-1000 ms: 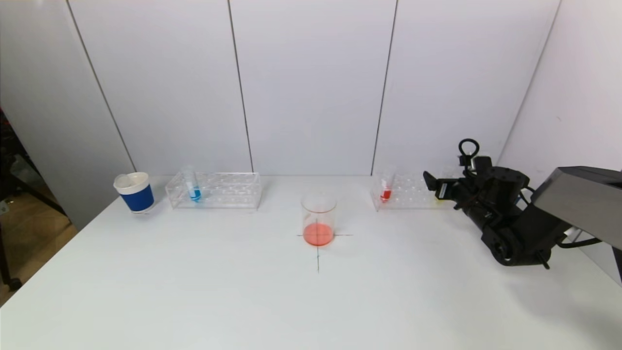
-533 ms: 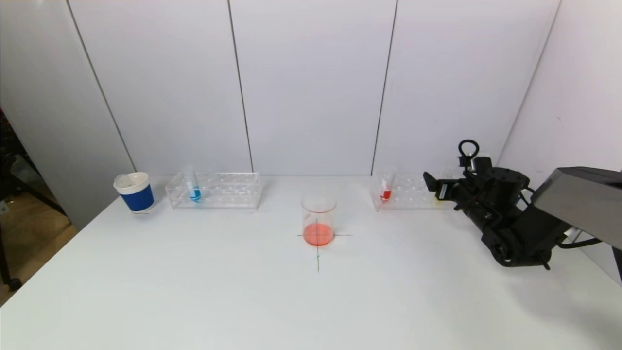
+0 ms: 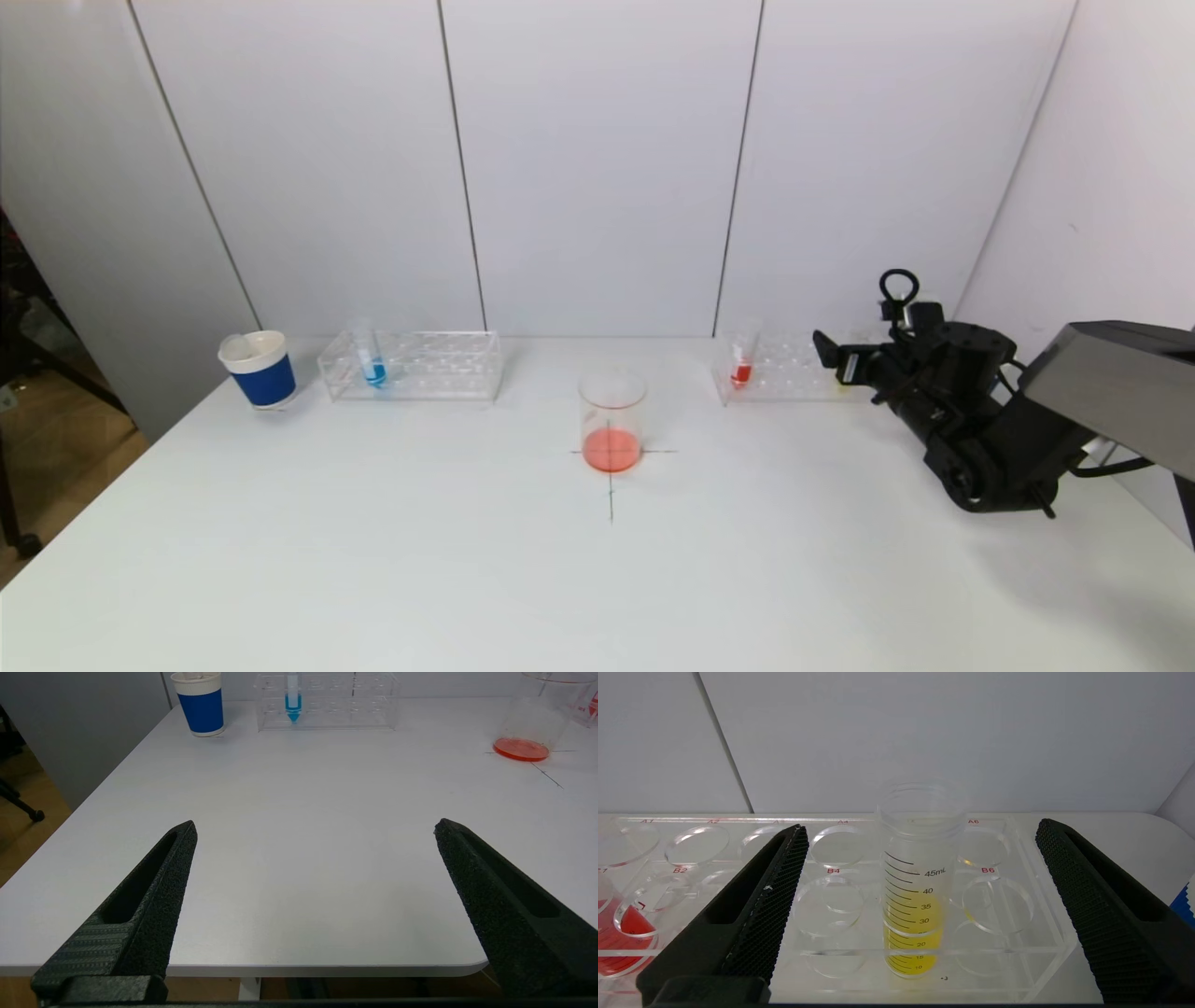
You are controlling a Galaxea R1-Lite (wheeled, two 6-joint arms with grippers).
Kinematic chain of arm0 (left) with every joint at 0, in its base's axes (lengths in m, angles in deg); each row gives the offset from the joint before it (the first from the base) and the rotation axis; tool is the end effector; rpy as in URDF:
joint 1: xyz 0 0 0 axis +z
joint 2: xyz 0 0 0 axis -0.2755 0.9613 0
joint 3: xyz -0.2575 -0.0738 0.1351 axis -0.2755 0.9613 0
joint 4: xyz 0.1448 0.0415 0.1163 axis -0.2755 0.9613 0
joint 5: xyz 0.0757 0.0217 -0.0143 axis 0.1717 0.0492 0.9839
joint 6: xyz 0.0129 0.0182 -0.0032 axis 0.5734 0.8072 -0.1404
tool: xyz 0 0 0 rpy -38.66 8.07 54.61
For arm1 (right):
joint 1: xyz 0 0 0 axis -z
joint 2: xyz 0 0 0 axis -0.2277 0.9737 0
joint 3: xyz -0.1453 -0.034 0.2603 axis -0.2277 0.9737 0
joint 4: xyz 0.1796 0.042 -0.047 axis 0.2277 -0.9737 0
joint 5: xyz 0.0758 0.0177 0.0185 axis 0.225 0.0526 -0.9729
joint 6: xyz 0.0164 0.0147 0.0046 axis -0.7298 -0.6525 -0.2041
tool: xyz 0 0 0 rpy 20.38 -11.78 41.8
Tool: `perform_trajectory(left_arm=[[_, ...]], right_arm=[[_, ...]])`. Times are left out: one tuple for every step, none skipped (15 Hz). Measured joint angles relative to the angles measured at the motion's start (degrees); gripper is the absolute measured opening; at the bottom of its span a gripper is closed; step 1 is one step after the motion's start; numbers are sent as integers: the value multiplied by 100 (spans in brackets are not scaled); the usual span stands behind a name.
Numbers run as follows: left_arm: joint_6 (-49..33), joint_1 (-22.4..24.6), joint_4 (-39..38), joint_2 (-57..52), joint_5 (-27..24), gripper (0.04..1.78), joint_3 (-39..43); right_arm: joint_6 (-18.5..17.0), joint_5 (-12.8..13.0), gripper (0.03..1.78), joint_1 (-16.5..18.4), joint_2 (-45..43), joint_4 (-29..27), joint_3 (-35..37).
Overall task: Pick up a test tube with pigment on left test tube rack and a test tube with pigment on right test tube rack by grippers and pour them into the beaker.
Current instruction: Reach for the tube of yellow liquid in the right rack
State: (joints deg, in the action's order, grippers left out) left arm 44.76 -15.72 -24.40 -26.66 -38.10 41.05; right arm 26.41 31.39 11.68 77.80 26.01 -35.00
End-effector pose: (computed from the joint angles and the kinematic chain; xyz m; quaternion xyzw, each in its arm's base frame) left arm -0.0226 -0.0001 0.0752 -0.0026 0.0024 0.0030 1.0000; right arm 0.4285 0.0097 0.0350 0.0016 0.0298 -0.0169 0.9994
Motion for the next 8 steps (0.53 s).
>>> perform_trajectory(left_arm=[[0,0,0,0,0,178,0],[-2,2,-2,0,2,178,0],[0,2,0,0,0,178,0],[-2,2,0,0,0,178,0],[-2,0,0,0,0,178,0],[0,0,0,0,0,178,0],[-2,0,0,0,-2,178,0],[0,2,0,0,0,178,0]], right_arm=[[0,0,177,0,0,-4,-1],[-2,0,174,4,0,-6,-11],[4,0,169,4,0,-12,-11],[20,0,160,4,0,-20,-12],[23,2,149,4,0,-15,-12],[23,0,137,9,2,-15,-17],[23,0,121,9,2,-20,-20],[23,0,103,9,2,-21,-22]])
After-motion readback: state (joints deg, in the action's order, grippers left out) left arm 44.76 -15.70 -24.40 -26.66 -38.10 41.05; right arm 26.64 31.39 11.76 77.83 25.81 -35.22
